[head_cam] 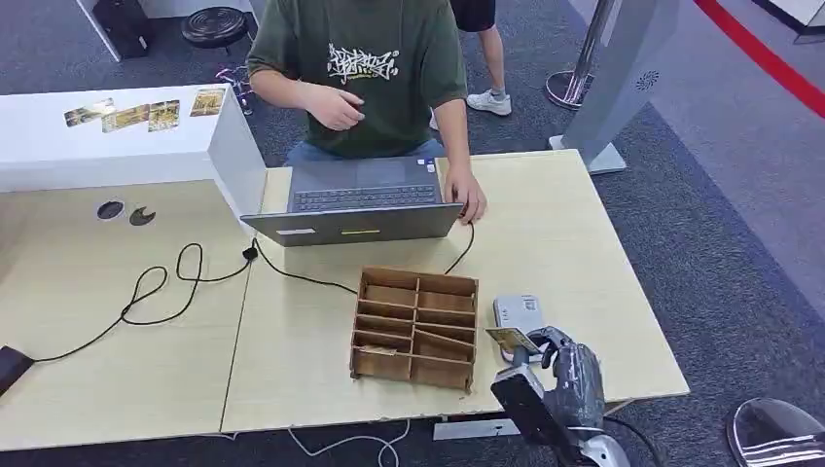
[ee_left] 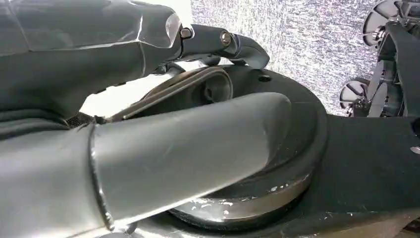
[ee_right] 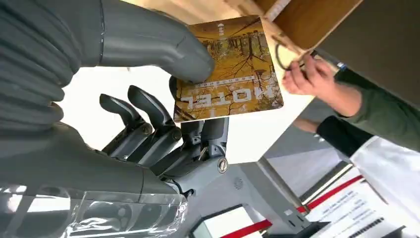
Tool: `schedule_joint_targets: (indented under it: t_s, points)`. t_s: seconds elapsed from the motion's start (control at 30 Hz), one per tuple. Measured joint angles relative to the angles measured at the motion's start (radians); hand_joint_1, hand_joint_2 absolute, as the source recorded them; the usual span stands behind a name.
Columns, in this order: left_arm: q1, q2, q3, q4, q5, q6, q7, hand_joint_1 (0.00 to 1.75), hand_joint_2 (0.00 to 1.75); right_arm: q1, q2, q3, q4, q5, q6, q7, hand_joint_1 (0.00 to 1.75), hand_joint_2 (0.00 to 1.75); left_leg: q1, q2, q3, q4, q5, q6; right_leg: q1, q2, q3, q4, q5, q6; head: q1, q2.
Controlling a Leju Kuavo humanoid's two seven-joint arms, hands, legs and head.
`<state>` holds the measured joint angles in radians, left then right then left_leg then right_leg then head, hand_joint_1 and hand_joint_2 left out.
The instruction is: Pass the card to the sensor for recognition and then transmit it.
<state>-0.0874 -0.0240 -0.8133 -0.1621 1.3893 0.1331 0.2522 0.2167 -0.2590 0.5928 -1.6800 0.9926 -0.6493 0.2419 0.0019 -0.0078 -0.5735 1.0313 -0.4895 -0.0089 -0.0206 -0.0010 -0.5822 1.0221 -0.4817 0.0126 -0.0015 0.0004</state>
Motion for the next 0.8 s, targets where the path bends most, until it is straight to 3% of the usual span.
schedule_joint_targets:
  t_s: [0.3,0.5,0.8]
  points:
    - [0.001,0.000,0.000,0.000,0.019,0.010,0.003,0.00,0.00,0.118,0.022,-0.114,-0.079,0.027,0.000,-0.043,1.75,1.75,0.000,0.000,0.000,0.000,0.000,0.000,0.000,0.000,0.000,0.000,0.000,0.000,0.000,0.000]
    - [0.004,0.001,0.000,0.000,0.030,0.011,0.006,0.00,0.00,0.187,0.045,-0.190,-0.132,0.044,0.000,-0.038,1.75,1.75,0.000,0.001,0.000,0.000,0.000,0.000,0.000,0.000,0.000,0.000,0.000,0.000,0.000,0.000]
    - [0.005,0.002,0.000,0.000,0.040,0.017,0.018,0.00,0.00,0.255,0.106,-0.295,-0.171,0.031,0.000,-0.071,1.75,1.75,0.000,0.001,0.000,0.000,0.000,0.000,0.000,0.000,0.000,0.000,0.000,0.000,0.000,0.000]
